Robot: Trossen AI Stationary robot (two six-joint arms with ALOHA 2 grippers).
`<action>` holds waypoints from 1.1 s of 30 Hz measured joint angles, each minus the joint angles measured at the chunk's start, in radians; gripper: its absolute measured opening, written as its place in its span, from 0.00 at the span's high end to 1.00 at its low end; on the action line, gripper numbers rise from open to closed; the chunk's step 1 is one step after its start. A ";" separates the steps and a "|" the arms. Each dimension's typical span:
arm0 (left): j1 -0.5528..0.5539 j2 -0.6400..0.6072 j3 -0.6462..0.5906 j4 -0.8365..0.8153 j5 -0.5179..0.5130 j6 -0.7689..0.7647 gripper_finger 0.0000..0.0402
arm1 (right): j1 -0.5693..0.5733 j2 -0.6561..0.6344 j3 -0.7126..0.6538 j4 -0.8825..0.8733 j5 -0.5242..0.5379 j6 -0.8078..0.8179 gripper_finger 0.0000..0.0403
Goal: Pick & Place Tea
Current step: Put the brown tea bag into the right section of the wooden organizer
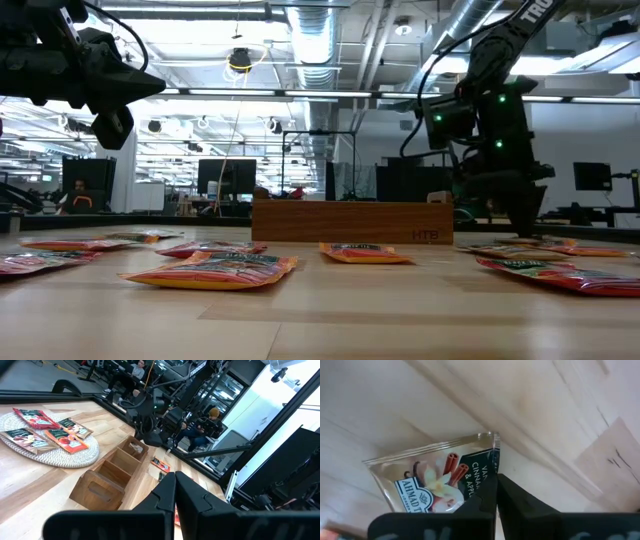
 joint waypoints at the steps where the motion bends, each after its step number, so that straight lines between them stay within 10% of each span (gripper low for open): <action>1: 0.000 0.000 0.000 0.000 0.000 0.000 1.00 | 0.003 0.000 0.003 -0.013 0.002 0.001 0.99; 33: 0.000 0.000 0.000 0.000 0.000 0.003 1.00 | 0.228 -0.003 0.720 -0.429 0.198 -0.273 1.00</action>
